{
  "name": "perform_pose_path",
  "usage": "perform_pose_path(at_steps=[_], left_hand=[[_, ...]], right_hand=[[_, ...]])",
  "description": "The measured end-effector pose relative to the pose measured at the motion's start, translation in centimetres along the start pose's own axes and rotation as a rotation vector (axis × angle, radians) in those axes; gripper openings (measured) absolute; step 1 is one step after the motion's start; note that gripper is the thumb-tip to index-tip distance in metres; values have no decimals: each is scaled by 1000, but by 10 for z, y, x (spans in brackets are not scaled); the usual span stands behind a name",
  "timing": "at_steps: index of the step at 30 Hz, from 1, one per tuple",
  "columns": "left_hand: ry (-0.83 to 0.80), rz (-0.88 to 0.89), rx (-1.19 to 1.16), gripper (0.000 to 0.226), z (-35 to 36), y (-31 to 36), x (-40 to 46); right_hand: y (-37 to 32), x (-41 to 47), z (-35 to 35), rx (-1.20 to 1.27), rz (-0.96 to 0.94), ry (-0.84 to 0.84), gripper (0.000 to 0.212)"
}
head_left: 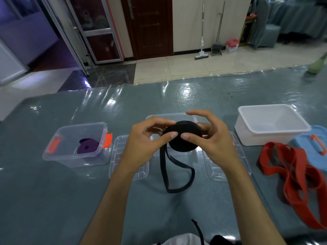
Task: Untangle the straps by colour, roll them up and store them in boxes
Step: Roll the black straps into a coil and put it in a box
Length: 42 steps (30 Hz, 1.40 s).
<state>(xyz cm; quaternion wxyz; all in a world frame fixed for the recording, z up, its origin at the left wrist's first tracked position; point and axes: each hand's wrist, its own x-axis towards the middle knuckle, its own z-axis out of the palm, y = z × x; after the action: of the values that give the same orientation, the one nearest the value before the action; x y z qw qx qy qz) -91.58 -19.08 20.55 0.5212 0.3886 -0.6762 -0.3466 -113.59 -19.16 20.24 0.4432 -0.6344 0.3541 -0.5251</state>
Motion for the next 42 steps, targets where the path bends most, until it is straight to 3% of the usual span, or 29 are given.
perform_pose_path(at_steps=[6, 9, 12, 18, 24, 29, 36, 40, 42], left_hand=[[-19, -53, -161, 30, -4, -1, 3], [91, -23, -131, 27, -4, 0, 6], [103, -33, -126, 25, -4, -1, 6], [70, -116, -93, 33, -6, -4, 8], [24, -251, -172, 19, -13, -6, 8], [-10, -234, -134, 15, -14, -5, 11], [17, -137, -150, 34, -12, -11, 11], [100, -55, -134, 33, -8, -12, 12], [76, -52, -147, 29, -7, -14, 12]], right_hand=[[2, 2, 10, 65, -20, 118, 31], [4, 7, 10, 23, 42, 65, 36], [4, 9, 6, 122, 70, -30, 40], [8, 14, 10, 78, -1, 54, 31], [9, 15, 16, 107, 22, 50, 41], [9, 20, 6, 108, 20, -47, 47], [14, 22, 8, 113, -52, 132, 27], [14, 23, 5, 104, 49, -13, 31], [13, 24, 2, 68, 12, -6, 37]])
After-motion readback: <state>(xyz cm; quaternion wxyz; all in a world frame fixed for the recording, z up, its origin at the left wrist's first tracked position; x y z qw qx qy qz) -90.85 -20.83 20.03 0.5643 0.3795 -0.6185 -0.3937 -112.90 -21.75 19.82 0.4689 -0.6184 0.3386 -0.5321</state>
